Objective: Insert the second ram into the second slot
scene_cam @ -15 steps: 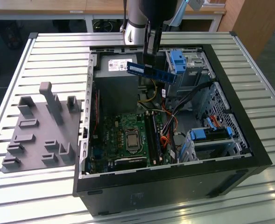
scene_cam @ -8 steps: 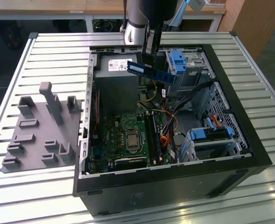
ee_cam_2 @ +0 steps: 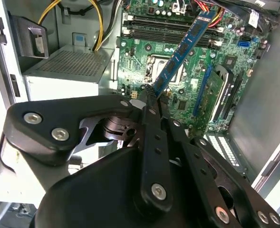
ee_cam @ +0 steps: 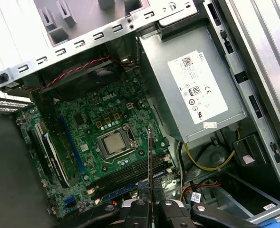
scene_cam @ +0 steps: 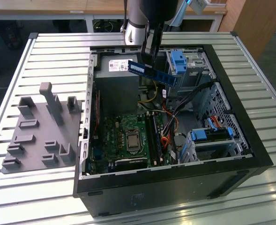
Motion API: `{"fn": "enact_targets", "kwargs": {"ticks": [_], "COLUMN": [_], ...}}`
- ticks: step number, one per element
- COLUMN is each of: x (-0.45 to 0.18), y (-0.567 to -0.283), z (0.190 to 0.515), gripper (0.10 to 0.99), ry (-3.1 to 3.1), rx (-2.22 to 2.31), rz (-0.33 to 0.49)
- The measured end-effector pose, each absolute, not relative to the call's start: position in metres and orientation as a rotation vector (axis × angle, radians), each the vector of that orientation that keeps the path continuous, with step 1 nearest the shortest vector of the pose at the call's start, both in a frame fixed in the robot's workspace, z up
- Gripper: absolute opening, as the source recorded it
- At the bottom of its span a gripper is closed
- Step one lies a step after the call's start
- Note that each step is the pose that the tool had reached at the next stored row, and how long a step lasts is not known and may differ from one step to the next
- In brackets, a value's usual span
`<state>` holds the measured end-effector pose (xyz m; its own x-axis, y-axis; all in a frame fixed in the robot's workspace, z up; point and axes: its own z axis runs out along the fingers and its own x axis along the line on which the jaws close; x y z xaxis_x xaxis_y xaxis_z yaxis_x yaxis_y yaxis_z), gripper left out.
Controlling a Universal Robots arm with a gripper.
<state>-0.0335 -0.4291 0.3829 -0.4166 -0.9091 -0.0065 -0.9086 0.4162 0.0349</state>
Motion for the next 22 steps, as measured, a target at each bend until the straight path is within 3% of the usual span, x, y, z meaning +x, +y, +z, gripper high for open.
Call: {"fn": "enact_targets", "kwargs": {"ticks": [22], "x": [-0.0335], "y": [-0.4291], "z": [0.3828], "gripper": [0.137], "ry": [-2.735], "rx": [1.521], "rz": [-0.052]}}
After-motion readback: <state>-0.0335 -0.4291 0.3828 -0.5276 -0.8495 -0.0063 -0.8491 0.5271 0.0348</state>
